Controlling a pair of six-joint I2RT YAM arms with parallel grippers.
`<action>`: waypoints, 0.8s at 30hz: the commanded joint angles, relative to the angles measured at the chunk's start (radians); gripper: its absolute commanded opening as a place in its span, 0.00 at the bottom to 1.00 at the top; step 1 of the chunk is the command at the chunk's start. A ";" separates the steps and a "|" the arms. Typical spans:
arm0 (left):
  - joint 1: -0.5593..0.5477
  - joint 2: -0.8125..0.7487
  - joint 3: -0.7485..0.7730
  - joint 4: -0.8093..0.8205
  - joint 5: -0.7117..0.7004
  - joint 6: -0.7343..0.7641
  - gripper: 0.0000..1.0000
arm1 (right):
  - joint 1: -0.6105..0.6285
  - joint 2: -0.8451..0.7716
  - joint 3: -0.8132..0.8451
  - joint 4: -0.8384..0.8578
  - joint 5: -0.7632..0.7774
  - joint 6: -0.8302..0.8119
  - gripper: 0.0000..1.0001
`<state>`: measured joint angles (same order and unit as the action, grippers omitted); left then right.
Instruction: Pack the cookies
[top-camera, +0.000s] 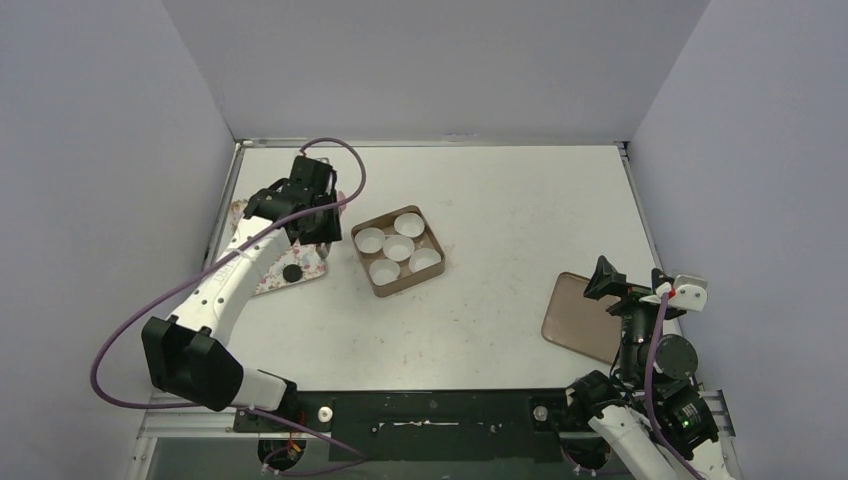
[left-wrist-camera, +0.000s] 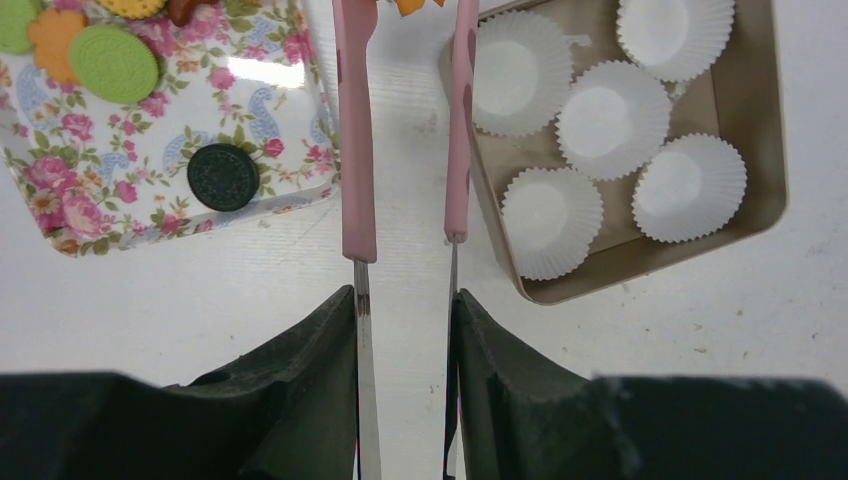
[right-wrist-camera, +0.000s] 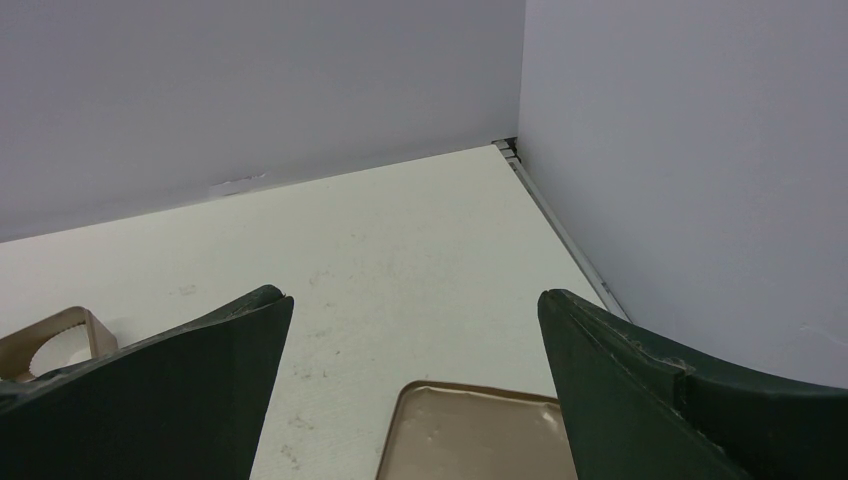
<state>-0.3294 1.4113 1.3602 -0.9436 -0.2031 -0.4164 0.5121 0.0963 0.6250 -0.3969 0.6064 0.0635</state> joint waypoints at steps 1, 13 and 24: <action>-0.089 -0.012 0.048 0.062 0.035 -0.025 0.13 | 0.008 0.005 -0.002 0.039 0.003 -0.009 1.00; -0.286 0.109 0.049 0.239 0.013 -0.050 0.13 | 0.007 0.003 -0.001 0.032 0.008 -0.009 1.00; -0.352 0.252 0.097 0.292 -0.018 -0.040 0.13 | 0.007 -0.003 -0.001 0.028 0.012 -0.009 1.00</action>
<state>-0.6670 1.6432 1.3819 -0.7204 -0.1898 -0.4595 0.5121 0.0963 0.6243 -0.3973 0.6067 0.0635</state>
